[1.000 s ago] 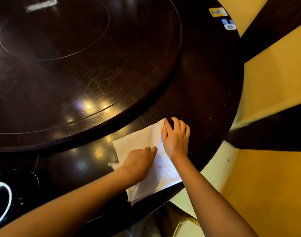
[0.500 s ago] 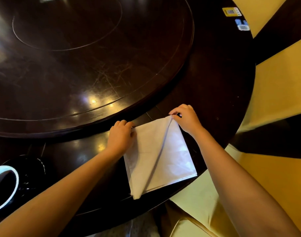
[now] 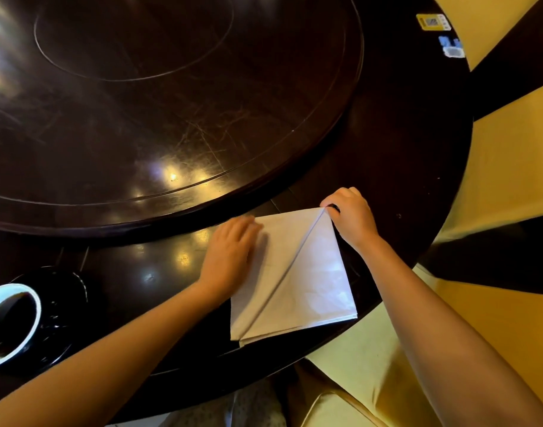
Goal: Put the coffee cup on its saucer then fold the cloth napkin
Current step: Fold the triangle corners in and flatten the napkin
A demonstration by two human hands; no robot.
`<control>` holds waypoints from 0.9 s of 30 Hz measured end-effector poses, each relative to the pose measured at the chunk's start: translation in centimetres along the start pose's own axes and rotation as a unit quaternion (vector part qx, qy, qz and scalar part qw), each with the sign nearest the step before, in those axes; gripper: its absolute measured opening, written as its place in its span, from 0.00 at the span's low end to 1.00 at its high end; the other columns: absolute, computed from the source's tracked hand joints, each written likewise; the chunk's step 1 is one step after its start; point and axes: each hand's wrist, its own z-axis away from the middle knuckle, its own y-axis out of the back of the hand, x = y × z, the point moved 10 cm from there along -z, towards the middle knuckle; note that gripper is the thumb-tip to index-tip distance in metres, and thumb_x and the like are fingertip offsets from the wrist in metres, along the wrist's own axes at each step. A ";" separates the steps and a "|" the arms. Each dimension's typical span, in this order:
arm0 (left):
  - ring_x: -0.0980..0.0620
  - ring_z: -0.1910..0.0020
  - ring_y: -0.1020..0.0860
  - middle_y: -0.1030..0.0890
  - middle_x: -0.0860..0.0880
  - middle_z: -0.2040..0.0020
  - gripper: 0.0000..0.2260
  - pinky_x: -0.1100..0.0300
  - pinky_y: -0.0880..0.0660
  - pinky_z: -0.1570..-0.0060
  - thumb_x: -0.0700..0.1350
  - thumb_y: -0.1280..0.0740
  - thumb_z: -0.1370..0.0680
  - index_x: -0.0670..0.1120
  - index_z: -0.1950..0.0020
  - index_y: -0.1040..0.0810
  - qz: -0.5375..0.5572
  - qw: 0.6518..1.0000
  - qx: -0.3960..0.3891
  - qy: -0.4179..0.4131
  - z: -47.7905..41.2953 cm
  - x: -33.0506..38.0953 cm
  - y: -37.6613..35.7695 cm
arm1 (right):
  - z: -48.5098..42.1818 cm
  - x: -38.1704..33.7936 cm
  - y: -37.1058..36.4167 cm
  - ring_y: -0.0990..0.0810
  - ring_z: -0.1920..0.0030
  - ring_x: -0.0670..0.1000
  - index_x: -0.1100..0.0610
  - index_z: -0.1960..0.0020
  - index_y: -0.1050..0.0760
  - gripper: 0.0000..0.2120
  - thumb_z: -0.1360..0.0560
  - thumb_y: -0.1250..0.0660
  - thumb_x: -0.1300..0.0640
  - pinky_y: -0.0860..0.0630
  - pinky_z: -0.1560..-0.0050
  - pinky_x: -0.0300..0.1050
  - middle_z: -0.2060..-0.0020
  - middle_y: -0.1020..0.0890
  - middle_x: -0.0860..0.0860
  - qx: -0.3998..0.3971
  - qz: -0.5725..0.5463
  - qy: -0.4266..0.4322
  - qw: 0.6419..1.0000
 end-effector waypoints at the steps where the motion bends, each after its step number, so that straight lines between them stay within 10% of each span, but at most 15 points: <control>1: 0.42 0.38 0.27 0.23 0.42 0.38 0.17 0.48 0.32 0.38 0.50 0.45 0.20 0.44 0.38 0.25 0.001 0.999 -0.023 -0.024 1.4 0.7 -0.9 | 0.0 -0.1 0.0 0.27 0.46 0.54 0.58 0.48 0.21 0.09 0.22 0.40 0.61 0.28 0.47 0.47 0.50 0.20 0.55 0.002 0.006 0.001 1.000; 9: 0.44 0.29 0.39 0.34 0.44 0.29 0.25 0.50 0.49 0.31 0.56 0.56 0.19 0.44 0.29 0.35 -0.043 0.990 -0.135 -0.025 8.2 3.0 -5.3 | 2.1 -2.8 0.4 0.24 0.41 0.58 0.61 0.38 0.26 0.15 0.24 0.42 0.66 0.28 0.40 0.50 0.43 0.20 0.57 0.065 0.049 0.013 0.997; 15: 0.45 0.26 0.47 0.41 0.42 0.26 0.29 0.48 0.48 0.31 0.60 0.52 0.20 0.42 0.26 0.43 -0.076 0.985 -0.151 -0.028 10.1 4.7 -6.8 | 9.4 -10.2 -9.5 0.50 0.25 0.51 0.55 0.25 0.47 0.29 0.21 0.64 0.43 0.57 0.28 0.47 0.25 0.46 0.51 -0.173 0.107 0.226 0.953; 27: 0.44 0.25 0.47 0.45 0.42 0.24 0.30 0.46 0.46 0.32 0.59 0.52 0.21 0.42 0.25 0.45 -0.070 0.987 -0.143 -0.027 10.2 4.5 -7.1 | 0.4 1.9 -4.1 0.57 0.24 0.51 0.56 0.24 0.57 0.27 0.20 0.60 0.47 0.59 0.26 0.53 0.23 0.53 0.52 -0.064 0.167 -0.105 0.978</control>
